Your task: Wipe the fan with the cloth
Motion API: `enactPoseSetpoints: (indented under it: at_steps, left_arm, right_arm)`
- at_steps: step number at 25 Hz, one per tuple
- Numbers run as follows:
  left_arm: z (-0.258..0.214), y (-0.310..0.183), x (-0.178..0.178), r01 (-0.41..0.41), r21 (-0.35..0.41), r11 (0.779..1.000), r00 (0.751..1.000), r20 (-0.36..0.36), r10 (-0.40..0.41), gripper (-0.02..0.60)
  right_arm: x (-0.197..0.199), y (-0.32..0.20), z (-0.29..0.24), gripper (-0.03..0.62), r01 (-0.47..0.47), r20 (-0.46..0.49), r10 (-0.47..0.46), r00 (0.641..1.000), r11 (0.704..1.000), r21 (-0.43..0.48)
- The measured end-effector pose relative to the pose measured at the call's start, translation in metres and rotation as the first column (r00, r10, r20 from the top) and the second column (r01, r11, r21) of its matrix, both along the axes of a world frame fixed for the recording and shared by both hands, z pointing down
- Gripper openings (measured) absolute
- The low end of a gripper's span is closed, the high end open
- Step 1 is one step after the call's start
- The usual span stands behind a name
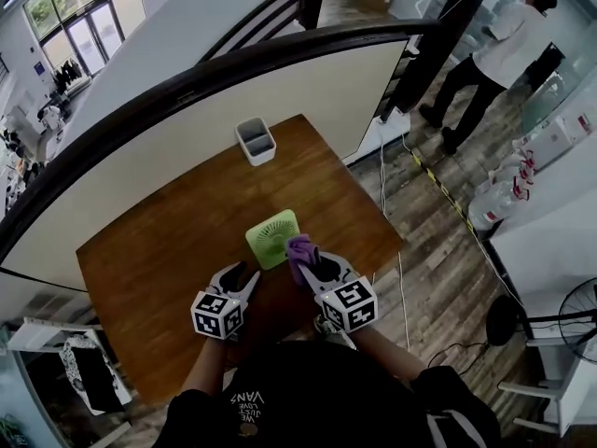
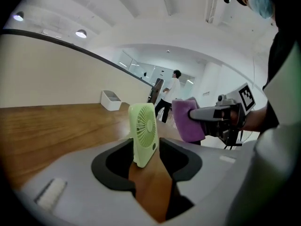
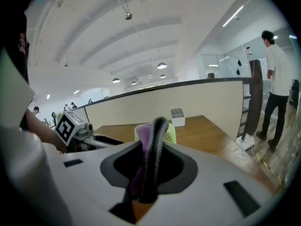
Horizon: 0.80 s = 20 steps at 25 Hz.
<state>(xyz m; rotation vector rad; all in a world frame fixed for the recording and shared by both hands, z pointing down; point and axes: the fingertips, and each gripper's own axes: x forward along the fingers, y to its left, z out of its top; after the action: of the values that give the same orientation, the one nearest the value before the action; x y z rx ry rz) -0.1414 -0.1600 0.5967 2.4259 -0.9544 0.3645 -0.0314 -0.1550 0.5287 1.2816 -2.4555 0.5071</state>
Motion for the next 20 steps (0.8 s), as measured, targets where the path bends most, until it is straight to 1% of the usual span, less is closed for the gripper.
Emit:
enactPoseSetpoints:
  at_steps: [2,4,7,10,12,16,20]
  left_arm:
    - [0.006,-0.005,0.003,-0.025,0.005,1.0,1.0,0.019,0.024,0.158]
    - [0.012,-0.012,0.005,-0.032,0.003,0.999,0.999,0.029,0.032,0.158]
    - [0.02,-0.017,0.009,-0.035,-0.01,0.999,0.999,0.03,0.036,0.158]
    - [0.028,-0.02,0.017,-0.057,-0.021,0.998,0.998,0.033,0.058,0.158]
    - [0.033,-0.022,0.021,-0.069,-0.027,0.997,0.996,0.045,0.071,0.158]
    - [0.04,-0.029,0.027,-0.067,-0.022,0.998,0.996,0.062,0.068,0.158]
    - [0.043,-0.034,0.027,-0.056,0.004,0.998,0.995,0.084,0.056,0.146]
  right_arm:
    - [-0.006,-0.002,0.001,0.092,0.017,-0.034,-0.017,0.999,1.0,0.013]
    - [-0.011,-0.005,0.003,0.092,0.026,-0.052,-0.025,0.998,0.999,0.022]
    - [-0.018,-0.007,0.007,0.092,0.034,-0.069,-0.032,0.997,0.999,0.022]
    - [-0.025,-0.009,0.008,0.093,0.048,-0.082,-0.046,0.996,0.999,0.024]
    - [-0.031,-0.012,0.009,0.092,0.07,-0.097,-0.066,0.993,0.997,0.029]
    - [-0.042,-0.022,0.01,0.092,0.127,-0.132,-0.12,0.984,0.991,0.042]
    - [-0.059,-0.029,0.013,0.092,0.188,-0.147,-0.178,0.973,0.981,0.055]
